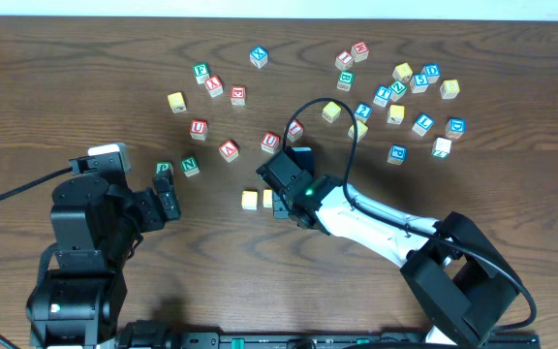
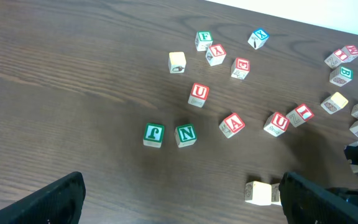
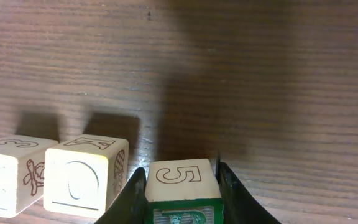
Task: Spell out CORL
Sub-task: 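Lower the R block beside the O block and release it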
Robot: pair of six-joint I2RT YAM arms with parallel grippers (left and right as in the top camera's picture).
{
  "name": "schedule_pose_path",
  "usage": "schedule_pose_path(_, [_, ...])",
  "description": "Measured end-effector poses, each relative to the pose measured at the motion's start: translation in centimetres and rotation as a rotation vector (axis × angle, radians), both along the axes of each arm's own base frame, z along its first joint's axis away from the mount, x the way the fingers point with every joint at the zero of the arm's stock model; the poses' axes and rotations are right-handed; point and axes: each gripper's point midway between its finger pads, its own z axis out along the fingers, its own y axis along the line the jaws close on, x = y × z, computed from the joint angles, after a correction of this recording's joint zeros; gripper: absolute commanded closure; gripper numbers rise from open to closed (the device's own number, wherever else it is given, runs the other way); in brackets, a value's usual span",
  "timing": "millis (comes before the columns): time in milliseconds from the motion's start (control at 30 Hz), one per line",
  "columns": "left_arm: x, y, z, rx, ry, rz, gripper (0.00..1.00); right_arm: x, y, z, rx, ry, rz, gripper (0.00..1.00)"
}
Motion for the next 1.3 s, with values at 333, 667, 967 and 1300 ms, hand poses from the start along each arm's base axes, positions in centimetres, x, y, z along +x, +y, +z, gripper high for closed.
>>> schedule_pose_path(333, [0.0,0.01,0.0,0.0,0.0,0.0,0.02,0.18,-0.17,-0.13,-0.011,-0.008,-0.004,0.92])
schedule_pose_path(667, [0.0,0.01,0.0,0.0,0.0,0.0,0.02,0.16,-0.37,-0.7,-0.029,-0.003,-0.005,0.92])
schedule_pose_path(967, [-0.01,0.0,-0.01,0.0,0.0,0.0,0.02,0.15,-0.39,-0.83,-0.031,-0.001,-0.004,0.84])
schedule_pose_path(1300, [0.0,0.01,0.0,0.0,0.0,0.0,0.02,0.2,-0.34,-0.82,-0.031,-0.004,0.001,0.66])
